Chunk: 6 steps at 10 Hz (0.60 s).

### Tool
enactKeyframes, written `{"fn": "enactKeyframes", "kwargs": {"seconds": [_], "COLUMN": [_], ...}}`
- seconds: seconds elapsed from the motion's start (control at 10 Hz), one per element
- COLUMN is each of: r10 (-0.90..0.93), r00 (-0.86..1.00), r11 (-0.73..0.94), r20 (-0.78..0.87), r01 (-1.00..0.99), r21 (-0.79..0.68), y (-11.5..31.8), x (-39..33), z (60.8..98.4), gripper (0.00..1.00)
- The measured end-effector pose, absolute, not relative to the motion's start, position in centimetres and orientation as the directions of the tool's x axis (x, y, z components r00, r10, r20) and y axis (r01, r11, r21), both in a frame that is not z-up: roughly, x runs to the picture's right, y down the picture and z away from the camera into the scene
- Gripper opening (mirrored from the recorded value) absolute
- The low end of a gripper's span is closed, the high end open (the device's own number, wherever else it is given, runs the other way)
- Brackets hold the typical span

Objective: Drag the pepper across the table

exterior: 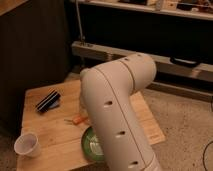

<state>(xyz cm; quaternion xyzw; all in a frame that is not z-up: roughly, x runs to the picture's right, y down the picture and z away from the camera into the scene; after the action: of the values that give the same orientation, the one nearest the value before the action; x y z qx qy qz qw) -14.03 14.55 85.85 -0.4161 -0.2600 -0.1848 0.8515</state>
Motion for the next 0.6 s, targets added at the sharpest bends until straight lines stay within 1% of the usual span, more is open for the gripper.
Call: {"fn": "enactKeyframes", "kwargs": {"seconds": [0.1,0.2,0.3,0.6], "r10": [-0.104,-0.110,-0.118,-0.138], "r00": [0.790,0.784,0.776,0.761], "r11": [0.585,0.585,0.582,0.575], "r20": [0.605,0.612,0.620,0.634], "r01": [0.540,0.548,0.560,0.583], "r21": [-0.605,-0.597,-0.590,-0.575], "y": [14.7,14.8,15.0,15.6], "x": [-13.9,-14.0,-14.1,-14.5], "z": [85.6,85.3,85.0,84.6], "gripper": [0.69,0.74,0.76,0.76]}}
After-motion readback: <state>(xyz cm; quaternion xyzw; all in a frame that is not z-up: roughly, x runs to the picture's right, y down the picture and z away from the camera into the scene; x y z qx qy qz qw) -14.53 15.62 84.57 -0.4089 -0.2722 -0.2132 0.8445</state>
